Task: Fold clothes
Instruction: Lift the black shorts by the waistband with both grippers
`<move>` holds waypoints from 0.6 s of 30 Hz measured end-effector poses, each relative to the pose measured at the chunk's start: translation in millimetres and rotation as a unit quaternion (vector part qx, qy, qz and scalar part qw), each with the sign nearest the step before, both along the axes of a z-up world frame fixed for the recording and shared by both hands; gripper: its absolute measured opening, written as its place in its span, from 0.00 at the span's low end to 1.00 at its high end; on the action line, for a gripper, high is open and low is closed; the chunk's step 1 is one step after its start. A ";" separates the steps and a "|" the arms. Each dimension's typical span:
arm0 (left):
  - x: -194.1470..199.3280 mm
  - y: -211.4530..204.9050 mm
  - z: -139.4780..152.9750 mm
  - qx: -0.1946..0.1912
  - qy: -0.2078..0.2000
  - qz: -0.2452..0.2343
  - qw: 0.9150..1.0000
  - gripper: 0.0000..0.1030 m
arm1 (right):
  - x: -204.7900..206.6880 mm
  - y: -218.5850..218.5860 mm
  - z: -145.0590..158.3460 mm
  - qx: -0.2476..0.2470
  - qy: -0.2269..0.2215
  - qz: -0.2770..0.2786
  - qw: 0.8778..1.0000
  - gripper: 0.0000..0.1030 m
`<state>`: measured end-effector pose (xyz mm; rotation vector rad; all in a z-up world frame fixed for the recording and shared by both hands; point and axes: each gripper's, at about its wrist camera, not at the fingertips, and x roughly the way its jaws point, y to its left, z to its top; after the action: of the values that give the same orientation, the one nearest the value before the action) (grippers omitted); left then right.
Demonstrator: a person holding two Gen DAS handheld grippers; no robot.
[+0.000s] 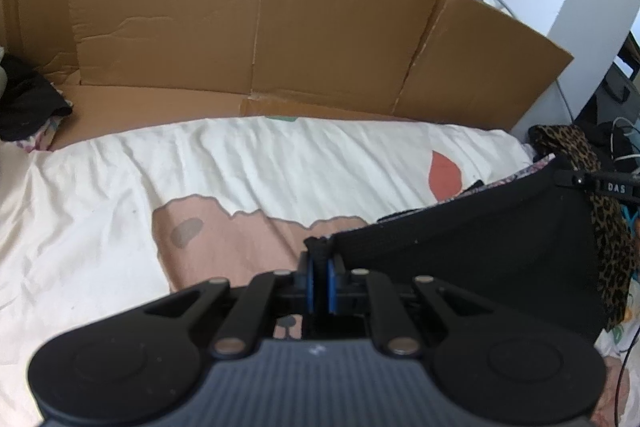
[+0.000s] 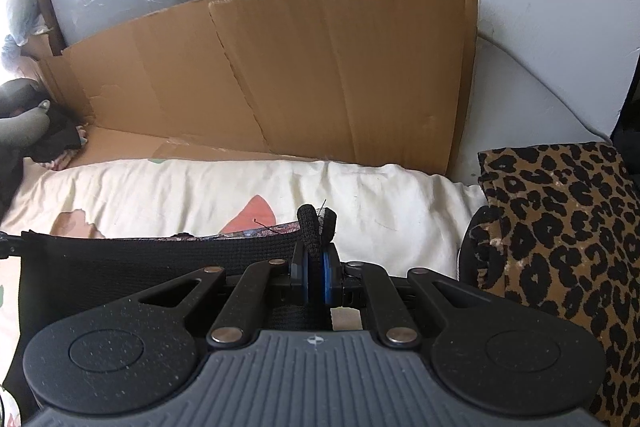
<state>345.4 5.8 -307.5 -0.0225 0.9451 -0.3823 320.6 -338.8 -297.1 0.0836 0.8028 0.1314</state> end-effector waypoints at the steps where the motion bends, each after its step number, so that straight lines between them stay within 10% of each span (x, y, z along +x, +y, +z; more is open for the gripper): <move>1: 2.5 0.0 -3.5 0.000 0.004 0.000 1.000 0.07 | 2.9 -0.1 -2.2 -0.001 0.003 0.001 1.000 0.06; 18: 29.2 -8.4 -56.1 0.017 0.043 -0.003 0.999 0.07 | 41.9 4.4 -49.6 0.009 0.072 0.006 0.997 0.05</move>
<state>374.6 -2.6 -363.6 -0.0046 1.0361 -0.3720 362.5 -334.4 -346.7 0.1060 0.9463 0.1444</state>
